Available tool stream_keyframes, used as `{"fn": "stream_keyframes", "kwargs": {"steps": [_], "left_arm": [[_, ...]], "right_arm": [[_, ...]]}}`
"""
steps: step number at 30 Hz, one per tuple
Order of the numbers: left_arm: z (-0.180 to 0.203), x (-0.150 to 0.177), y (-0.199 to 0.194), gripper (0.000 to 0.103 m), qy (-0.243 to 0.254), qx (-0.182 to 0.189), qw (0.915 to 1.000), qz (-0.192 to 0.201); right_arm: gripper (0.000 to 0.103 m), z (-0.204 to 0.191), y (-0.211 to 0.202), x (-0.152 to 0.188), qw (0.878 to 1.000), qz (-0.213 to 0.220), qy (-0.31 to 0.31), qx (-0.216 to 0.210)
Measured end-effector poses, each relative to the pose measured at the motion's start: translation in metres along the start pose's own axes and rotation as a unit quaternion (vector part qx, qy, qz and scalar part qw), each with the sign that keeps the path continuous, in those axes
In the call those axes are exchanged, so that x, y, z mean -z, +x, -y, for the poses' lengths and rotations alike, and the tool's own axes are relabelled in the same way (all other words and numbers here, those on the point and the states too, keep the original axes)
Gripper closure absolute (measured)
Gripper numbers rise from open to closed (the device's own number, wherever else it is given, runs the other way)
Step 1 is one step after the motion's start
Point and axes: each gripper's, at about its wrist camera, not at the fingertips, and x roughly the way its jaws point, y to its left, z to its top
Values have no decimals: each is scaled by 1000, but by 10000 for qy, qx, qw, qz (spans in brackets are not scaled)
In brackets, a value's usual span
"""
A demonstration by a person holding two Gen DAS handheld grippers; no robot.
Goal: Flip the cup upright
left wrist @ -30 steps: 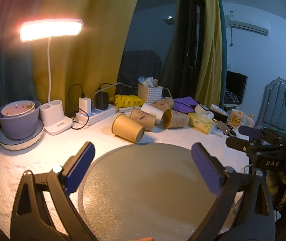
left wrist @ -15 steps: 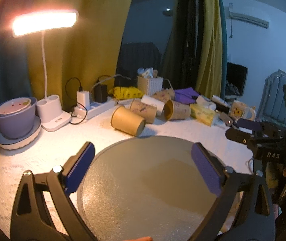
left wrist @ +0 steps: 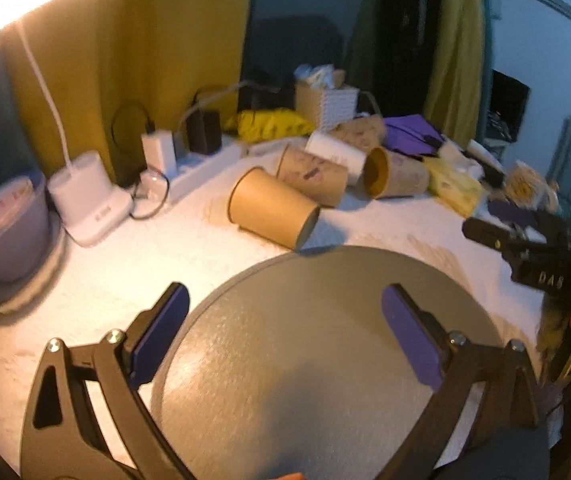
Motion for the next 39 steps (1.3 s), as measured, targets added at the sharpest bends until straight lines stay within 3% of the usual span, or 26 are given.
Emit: {"fn": "stream_keyframes", "kwargs": {"steps": [4,13,25,30,33,39], "left_arm": [[-11,-21,30,5,-508,99,9983,-285],[-4,-65,90,5,-705,-30,9959,-559],[-9,-76,157,6,-899,-152,9903,-1052],[-19,-72,174,33,-1068,18,9847,-1375],[-21,-71,171,39,-1057,29,9855,-1328],[-28,-67,151,40,-1114,209,9864,-1194]], "right_arm": [[26,12,24,-10,9998,-181,-19,-89],[26,33,67,-35,9987,-502,82,-102],[26,52,80,-44,9980,-558,295,-90],[26,49,81,-45,9979,-587,259,-76],[26,46,77,-44,9980,-579,248,-57],[26,34,61,-42,9984,-522,197,-31]]}}
